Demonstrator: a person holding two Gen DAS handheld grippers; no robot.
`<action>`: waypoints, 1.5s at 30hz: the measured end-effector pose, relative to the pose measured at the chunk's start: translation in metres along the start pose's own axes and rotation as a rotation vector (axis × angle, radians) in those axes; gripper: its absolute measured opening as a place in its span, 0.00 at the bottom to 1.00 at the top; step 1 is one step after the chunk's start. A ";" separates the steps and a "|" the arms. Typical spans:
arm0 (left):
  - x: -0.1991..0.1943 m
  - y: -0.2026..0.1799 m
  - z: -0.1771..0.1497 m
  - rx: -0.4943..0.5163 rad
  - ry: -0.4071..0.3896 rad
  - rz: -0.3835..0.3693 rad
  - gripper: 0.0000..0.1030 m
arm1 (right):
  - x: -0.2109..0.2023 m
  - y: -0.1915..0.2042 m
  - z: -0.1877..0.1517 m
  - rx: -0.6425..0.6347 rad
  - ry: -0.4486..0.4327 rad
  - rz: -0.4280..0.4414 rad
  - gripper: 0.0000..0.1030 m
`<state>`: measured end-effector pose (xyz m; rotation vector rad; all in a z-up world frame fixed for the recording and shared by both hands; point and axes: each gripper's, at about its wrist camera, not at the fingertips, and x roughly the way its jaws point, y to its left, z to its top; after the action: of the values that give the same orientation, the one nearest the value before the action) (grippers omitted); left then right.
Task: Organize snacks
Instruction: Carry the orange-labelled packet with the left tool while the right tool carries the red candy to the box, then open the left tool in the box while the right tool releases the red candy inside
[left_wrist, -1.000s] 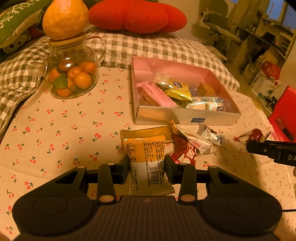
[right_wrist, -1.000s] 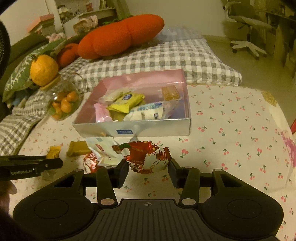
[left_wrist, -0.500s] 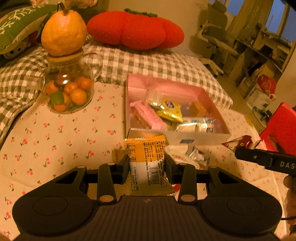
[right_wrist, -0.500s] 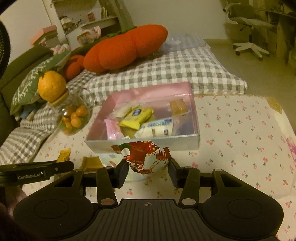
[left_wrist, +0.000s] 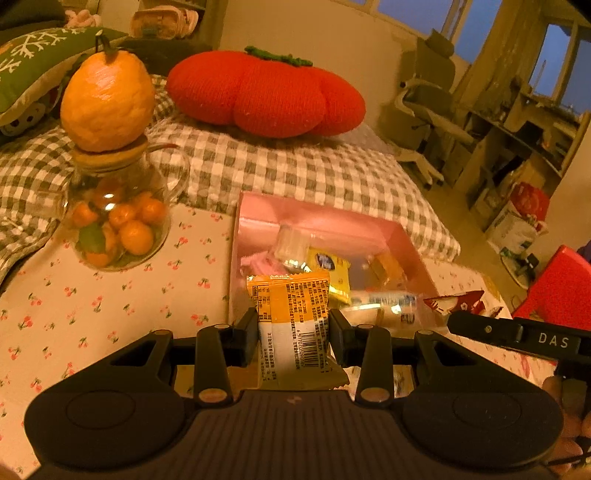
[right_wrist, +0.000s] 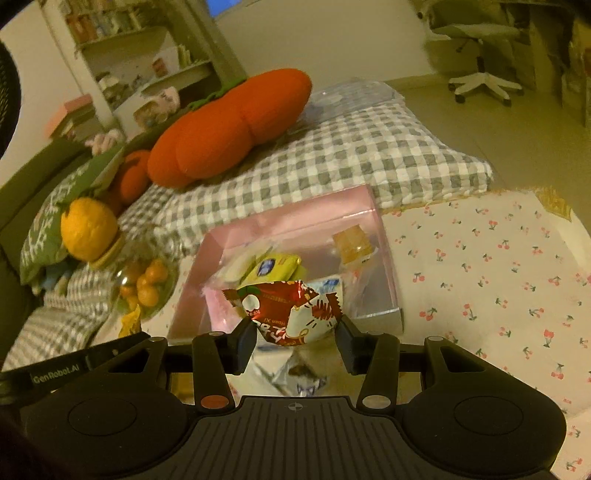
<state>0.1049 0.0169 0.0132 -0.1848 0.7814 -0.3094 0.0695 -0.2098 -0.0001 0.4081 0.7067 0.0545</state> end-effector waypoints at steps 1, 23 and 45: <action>0.003 -0.001 0.001 0.000 -0.005 0.001 0.35 | 0.002 -0.003 0.001 0.012 -0.006 0.000 0.44; 0.081 -0.032 0.009 0.083 0.103 0.015 0.35 | 0.054 -0.027 0.007 0.004 0.001 -0.049 0.44; 0.121 -0.031 0.018 0.086 0.101 0.047 0.33 | 0.111 -0.028 0.034 -0.014 0.024 -0.103 0.33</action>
<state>0.1922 -0.0522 -0.0460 -0.0707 0.8690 -0.3087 0.1732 -0.2264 -0.0560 0.3578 0.7496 -0.0330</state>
